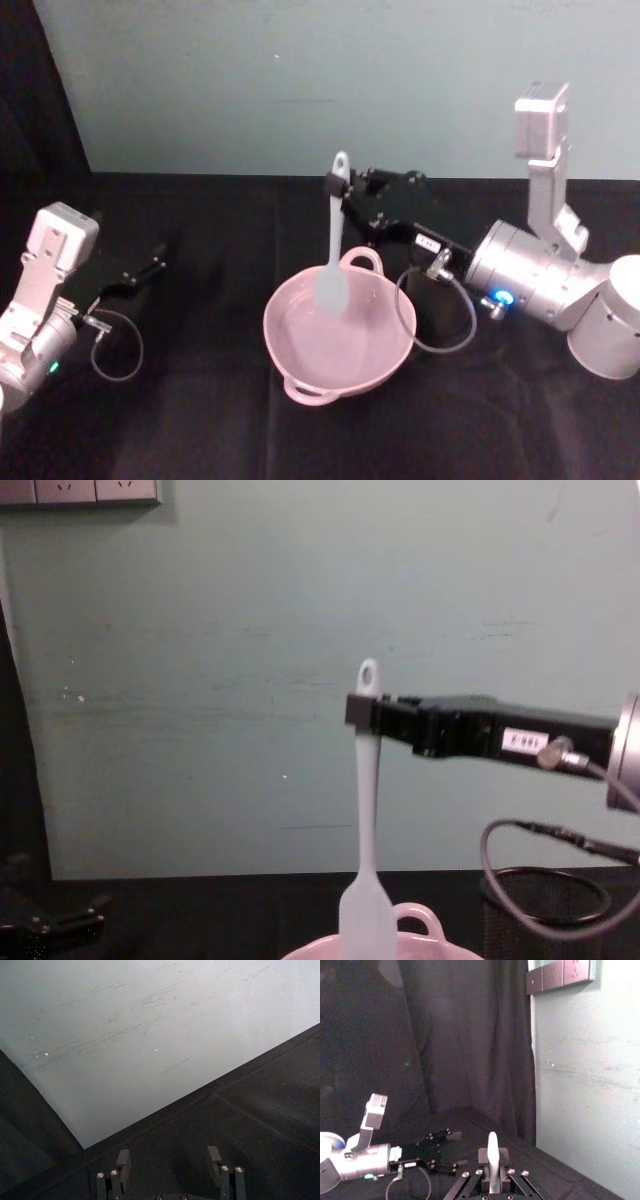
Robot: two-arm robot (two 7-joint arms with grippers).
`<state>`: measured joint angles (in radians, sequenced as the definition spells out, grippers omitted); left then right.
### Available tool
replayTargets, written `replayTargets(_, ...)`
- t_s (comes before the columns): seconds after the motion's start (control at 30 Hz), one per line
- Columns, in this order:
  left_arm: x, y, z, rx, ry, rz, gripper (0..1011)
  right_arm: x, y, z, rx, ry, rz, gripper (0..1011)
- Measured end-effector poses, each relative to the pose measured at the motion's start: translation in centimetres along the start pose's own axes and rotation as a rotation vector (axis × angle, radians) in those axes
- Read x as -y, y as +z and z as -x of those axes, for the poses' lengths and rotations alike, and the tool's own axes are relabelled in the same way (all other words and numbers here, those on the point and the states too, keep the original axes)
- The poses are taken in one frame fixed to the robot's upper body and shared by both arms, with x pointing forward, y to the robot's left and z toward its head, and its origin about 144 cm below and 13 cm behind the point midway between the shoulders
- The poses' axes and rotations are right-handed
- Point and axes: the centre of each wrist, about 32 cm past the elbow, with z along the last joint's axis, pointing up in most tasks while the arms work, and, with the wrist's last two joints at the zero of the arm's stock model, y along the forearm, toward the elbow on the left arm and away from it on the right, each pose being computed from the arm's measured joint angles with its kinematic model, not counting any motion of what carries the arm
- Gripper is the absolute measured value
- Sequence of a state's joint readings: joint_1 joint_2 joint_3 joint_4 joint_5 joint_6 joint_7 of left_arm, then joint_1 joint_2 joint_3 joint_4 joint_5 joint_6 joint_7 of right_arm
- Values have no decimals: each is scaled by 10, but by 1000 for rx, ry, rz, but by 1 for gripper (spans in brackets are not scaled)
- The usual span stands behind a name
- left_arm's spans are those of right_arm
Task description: Use the one hand to pick up the spoon and stir the clear water in the bowl.
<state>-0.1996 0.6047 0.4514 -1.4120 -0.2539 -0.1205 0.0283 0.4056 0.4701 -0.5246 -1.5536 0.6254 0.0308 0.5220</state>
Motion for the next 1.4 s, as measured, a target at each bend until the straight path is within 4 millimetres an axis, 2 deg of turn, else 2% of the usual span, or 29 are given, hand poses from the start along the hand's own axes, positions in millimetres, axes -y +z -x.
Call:
replayTargets(0.43,0,0,0,0,0,0,1005,2,-17,12,-14,20,48,113)
replayTargets(0.63,0,0,0,0,0,0,1005,-8,-18,14,-24,43,76,113)
replayTargets(0.8,0,0,0,0,0,0,1005,-26,-19,5,-34,52,129,113)
replayTargets(0.97,0,0,0,0,0,0,1005,-35,-22,-8,-43,25,146,114)
replayTargets(1.2,0,0,0,0,0,0,1005,-27,-19,-21,-26,-47,141,113)
replayTargets(1.4,0,0,0,0,0,0,1005,-4,-13,-23,-6,-105,135,113)
